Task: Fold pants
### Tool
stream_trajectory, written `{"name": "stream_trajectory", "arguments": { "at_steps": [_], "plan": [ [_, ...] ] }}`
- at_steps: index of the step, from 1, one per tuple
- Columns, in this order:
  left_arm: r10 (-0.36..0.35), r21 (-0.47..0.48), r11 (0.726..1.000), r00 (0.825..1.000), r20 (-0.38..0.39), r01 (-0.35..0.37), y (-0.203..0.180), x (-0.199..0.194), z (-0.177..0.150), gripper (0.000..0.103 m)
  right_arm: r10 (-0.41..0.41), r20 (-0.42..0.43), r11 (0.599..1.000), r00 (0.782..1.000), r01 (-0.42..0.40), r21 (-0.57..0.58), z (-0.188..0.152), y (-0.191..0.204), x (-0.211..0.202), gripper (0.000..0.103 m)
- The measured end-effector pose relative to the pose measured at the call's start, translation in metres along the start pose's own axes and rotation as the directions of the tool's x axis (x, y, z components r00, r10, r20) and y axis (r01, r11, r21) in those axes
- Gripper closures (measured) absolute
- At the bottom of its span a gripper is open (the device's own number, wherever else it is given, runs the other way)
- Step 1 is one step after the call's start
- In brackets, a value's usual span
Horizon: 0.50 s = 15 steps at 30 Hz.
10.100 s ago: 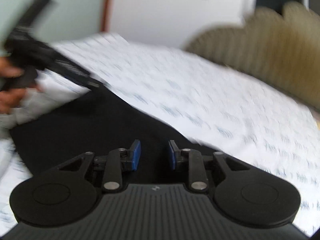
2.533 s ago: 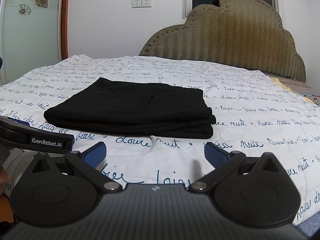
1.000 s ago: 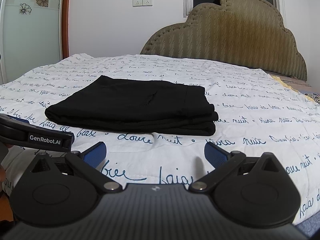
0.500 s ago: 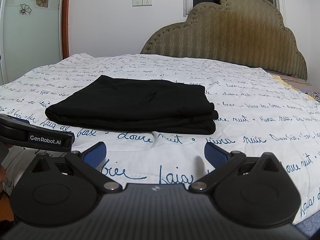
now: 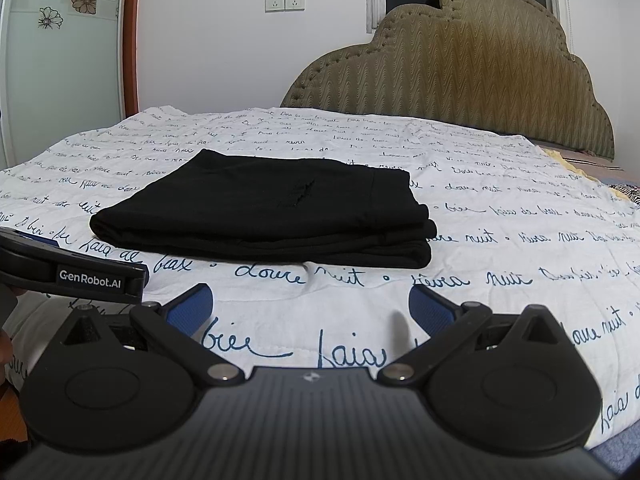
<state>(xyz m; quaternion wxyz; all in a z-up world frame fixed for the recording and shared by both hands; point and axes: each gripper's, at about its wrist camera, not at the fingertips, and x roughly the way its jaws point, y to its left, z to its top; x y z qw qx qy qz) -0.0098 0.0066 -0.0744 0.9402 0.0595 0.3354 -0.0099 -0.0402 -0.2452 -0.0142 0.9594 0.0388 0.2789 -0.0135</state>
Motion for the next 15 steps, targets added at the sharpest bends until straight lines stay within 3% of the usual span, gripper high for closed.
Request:
{"name": "stream_trajectory", "arguments": {
  "at_steps": [15],
  "plan": [
    [-0.008, -0.009, 1.000, 1.000, -0.002, 0.008, 0.0022, -0.0026, 0.0001, 0.000, -0.007, 0.000, 1.000, 1.000, 0.007, -0.008, 0.0023, 0.0013, -0.0007, 0.000]
  ]
}}
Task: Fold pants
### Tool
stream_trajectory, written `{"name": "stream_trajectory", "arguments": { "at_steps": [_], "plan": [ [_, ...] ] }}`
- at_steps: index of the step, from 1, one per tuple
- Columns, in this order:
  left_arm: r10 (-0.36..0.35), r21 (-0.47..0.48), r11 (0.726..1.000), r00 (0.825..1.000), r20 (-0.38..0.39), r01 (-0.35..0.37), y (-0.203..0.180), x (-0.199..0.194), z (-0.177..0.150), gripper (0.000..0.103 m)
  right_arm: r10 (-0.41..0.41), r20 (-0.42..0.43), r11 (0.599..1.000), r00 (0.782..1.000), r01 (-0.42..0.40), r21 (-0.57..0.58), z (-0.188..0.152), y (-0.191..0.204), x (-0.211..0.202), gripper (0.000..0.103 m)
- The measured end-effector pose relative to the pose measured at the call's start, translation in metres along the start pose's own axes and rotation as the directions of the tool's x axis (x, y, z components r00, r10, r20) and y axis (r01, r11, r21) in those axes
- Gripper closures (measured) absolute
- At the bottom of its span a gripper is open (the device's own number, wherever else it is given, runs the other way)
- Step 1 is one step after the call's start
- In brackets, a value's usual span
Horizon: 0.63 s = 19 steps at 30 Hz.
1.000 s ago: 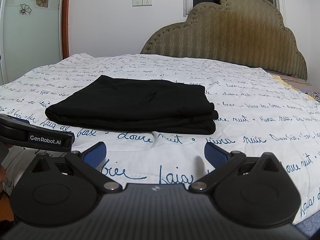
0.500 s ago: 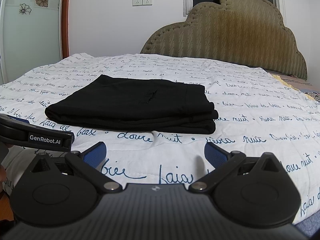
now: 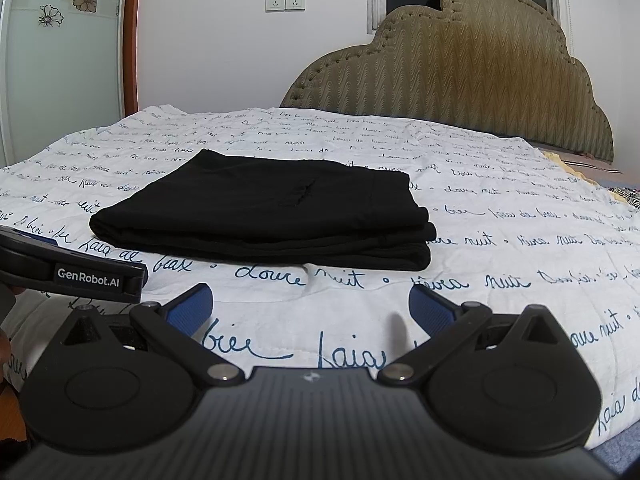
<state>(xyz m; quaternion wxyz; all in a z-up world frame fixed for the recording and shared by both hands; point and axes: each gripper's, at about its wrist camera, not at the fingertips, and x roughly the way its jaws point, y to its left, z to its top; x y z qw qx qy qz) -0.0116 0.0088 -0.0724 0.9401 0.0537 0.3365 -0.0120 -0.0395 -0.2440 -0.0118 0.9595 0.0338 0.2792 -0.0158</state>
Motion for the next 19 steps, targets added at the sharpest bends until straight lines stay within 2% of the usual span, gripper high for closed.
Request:
{"name": "stream_trajectory", "arguments": {
  "at_steps": [14, 19],
  "plan": [
    [0.008, -0.032, 0.999, 1.000, 0.030, -0.007, 0.019, -0.009, 0.005, 0.000, -0.001, 0.021, 0.999, 1.000, 0.002, -0.038, 0.008, 0.008, -0.009, 0.000],
    [-0.003, -0.086, 0.996, 1.000, 0.011, 0.004, 0.034, -0.006, 0.010, 0.000, 0.005, 0.024, 0.998, 1.000, -0.003, -0.057, 0.012, 0.014, -0.006, 0.000]
  ]
}}
